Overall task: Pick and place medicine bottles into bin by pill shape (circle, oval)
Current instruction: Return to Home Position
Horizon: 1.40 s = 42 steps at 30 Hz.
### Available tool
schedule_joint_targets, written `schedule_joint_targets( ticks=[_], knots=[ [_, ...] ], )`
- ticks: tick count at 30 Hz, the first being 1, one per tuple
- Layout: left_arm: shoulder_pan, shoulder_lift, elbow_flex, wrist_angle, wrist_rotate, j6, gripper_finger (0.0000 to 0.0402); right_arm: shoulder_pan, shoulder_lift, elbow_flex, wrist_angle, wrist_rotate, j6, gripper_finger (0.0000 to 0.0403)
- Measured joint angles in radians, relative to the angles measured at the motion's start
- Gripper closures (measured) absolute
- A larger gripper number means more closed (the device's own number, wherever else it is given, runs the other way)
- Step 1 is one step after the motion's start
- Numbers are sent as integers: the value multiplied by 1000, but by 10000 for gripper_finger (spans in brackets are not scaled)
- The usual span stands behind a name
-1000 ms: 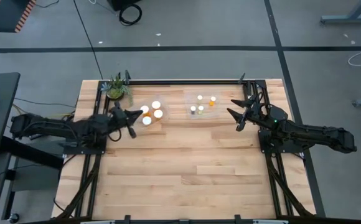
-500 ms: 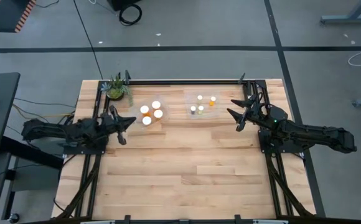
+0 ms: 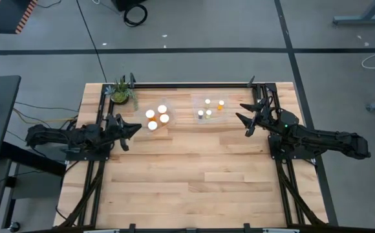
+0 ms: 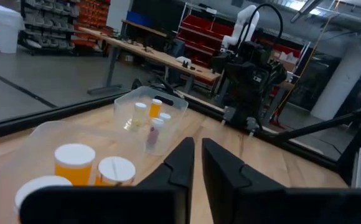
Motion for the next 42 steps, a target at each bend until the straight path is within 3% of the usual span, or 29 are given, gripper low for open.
schedule_joint_targets(
  ticks=[42],
  knots=[
    [0, 0, -1, 2, -2, 0, 364, 0, 0, 0, 0, 0, 0, 164]
  ],
)
